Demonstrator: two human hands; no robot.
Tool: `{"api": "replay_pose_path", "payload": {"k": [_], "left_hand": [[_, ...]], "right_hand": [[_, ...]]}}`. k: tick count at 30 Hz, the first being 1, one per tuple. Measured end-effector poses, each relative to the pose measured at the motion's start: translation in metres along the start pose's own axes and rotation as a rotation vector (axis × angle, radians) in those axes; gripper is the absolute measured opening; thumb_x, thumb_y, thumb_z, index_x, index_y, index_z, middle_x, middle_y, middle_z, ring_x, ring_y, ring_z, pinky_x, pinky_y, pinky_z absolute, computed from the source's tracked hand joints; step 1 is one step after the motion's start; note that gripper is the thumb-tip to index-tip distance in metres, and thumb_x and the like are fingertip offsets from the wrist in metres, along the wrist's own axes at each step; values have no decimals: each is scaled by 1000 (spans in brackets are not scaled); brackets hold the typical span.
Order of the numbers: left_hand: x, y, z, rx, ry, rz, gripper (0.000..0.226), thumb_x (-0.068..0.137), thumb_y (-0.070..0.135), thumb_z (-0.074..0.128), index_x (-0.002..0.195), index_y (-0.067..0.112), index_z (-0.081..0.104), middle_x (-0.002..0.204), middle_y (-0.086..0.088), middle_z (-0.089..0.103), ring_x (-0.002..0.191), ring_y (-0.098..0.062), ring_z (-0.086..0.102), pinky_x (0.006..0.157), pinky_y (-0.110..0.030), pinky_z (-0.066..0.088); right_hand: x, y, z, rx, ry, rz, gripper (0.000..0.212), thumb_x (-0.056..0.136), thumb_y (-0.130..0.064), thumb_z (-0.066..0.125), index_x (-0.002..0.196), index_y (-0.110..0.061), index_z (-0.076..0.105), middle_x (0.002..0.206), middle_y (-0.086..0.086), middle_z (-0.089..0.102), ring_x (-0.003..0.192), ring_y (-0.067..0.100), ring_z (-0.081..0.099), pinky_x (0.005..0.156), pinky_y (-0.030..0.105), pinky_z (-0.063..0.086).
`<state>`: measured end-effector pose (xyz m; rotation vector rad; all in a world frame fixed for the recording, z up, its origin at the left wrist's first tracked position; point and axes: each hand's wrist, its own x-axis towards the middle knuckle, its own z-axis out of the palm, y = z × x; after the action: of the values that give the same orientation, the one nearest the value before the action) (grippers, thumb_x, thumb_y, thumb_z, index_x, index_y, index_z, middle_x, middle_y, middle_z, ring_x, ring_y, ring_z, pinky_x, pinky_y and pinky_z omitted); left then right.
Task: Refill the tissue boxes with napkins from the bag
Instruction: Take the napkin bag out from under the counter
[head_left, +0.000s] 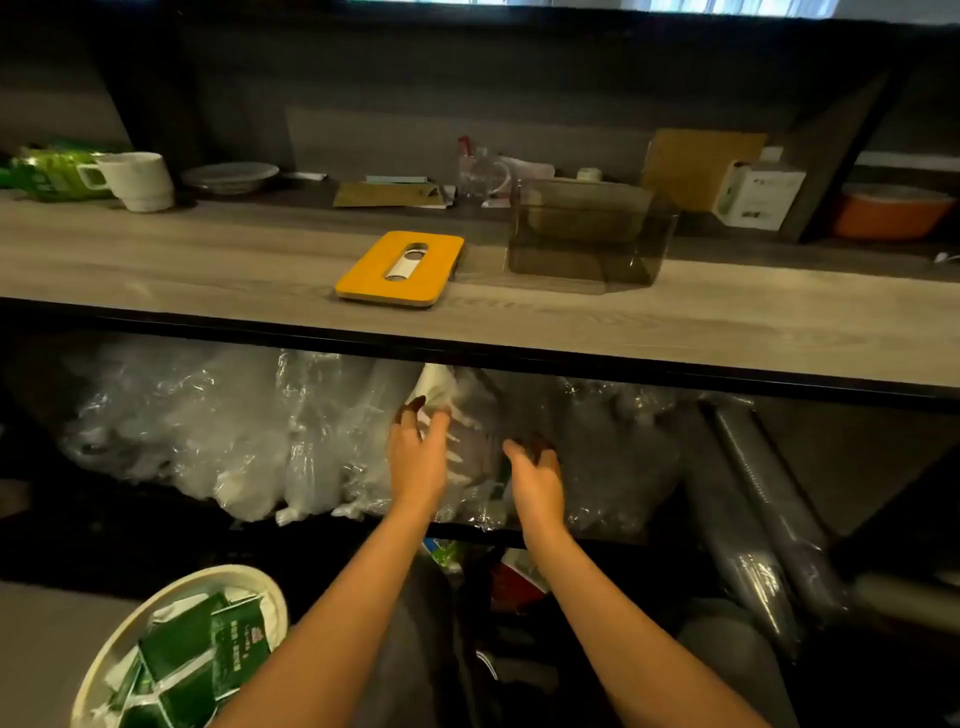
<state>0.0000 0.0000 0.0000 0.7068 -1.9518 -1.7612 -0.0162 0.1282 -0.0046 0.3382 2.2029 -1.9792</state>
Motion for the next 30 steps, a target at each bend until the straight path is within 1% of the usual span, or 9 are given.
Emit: {"api": "replay_pose_path", "payload": {"k": [5,9,13,16,18,20,22,25,30], "left_hand": [[40,-18,9,64,-39,-39,90,67,73,53,147,32,43,158,-4,33,146,-25,28,116,-51,33],[49,-29,10,-36,-46,-22,83,71,60,68,146,32,45,149,-6,46,137,-27,44,108,-51,44],[45,-28,10,27,-28,-68,85,70,64,64,148,38,40,150,-8,40,139,-31,38,108,-54,42],[32,-28,8,91,-29,-67,79,82,61,63,150,30,37,142,-12,37,131,-34,41,107,-51,44],[16,-27,4,66,-20,-77,76,79,66,62,138,21,49,130,-10,40,121,-30,49,104,-46,47],[-1,-24,-1,30,13,-64,52,86,56,64,121,18,56,122,-8,43,108,-24,55,93,-39,50],[-17,-22,-6,34,53,-26,52,90,54,61,130,21,55,128,-5,43,107,-17,53,88,-34,46],[-41,-15,-15,95,86,13,70,81,77,47,137,35,47,135,6,48,118,-16,50,95,-43,45],[-79,11,-38,186,120,16,85,75,83,28,139,31,45,136,4,54,124,-21,47,98,-49,43]], "right_hand": [[27,-5,26,-81,-105,152,75,92,-43,62,153,-18,27,151,11,41,134,31,43,102,33,38],[36,-8,38,-105,-113,111,84,86,-51,67,154,-27,24,154,7,38,137,30,40,109,37,38],[40,-10,37,-197,-105,89,81,85,-58,63,153,-31,27,150,7,43,132,31,46,104,39,43],[35,-8,36,-271,-88,95,77,82,-65,62,144,-23,44,135,10,57,120,30,56,98,38,48],[25,-11,33,-294,-125,71,86,77,-72,61,141,-18,48,132,11,60,119,29,57,97,34,47],[12,-13,29,-294,-167,8,107,62,-87,60,148,-27,39,139,7,55,128,27,50,103,36,44],[-1,-15,24,-393,-165,-101,97,69,-82,58,151,-38,29,147,5,48,140,28,36,110,43,39],[-22,-20,15,-573,-138,-221,86,82,-71,55,154,-35,24,156,3,36,147,30,19,114,45,30],[-57,-32,-5,-536,-204,-285,79,85,-66,56,152,-35,28,154,-1,39,145,27,26,112,45,31]]}}
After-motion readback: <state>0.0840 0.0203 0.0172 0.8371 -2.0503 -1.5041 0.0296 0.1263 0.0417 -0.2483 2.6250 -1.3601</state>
